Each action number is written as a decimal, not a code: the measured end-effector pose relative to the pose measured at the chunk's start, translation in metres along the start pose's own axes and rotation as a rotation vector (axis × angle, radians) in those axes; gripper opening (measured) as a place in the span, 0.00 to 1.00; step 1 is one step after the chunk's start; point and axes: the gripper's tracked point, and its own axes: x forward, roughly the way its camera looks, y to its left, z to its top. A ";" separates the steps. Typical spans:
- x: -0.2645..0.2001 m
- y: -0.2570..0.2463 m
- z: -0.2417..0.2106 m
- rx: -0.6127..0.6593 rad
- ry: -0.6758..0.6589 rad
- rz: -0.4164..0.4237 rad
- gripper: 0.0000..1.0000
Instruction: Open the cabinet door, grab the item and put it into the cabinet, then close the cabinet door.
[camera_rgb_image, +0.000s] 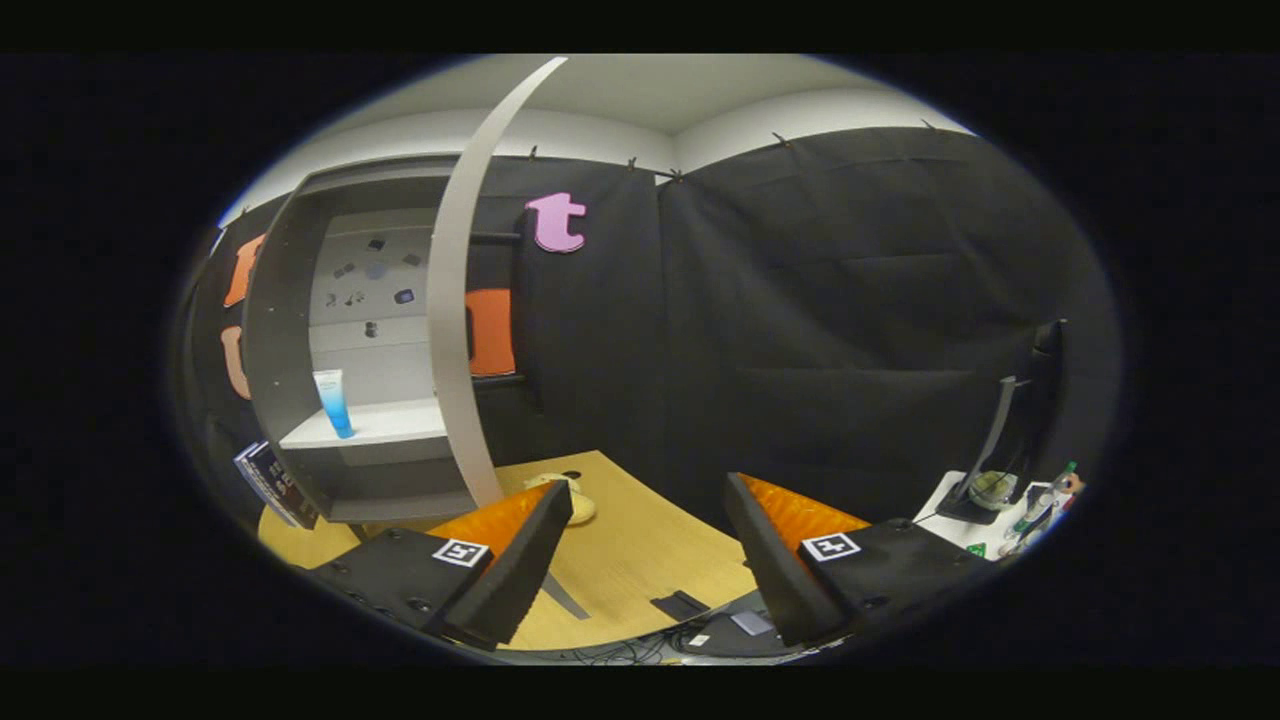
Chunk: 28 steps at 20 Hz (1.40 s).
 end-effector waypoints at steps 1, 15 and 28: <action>0.004 0.002 -0.004 0.004 0.008 0.004 0.98; -0.004 0.042 -0.012 0.009 -0.023 0.114 0.94; -0.044 0.151 -0.027 0.031 -0.027 0.228 0.94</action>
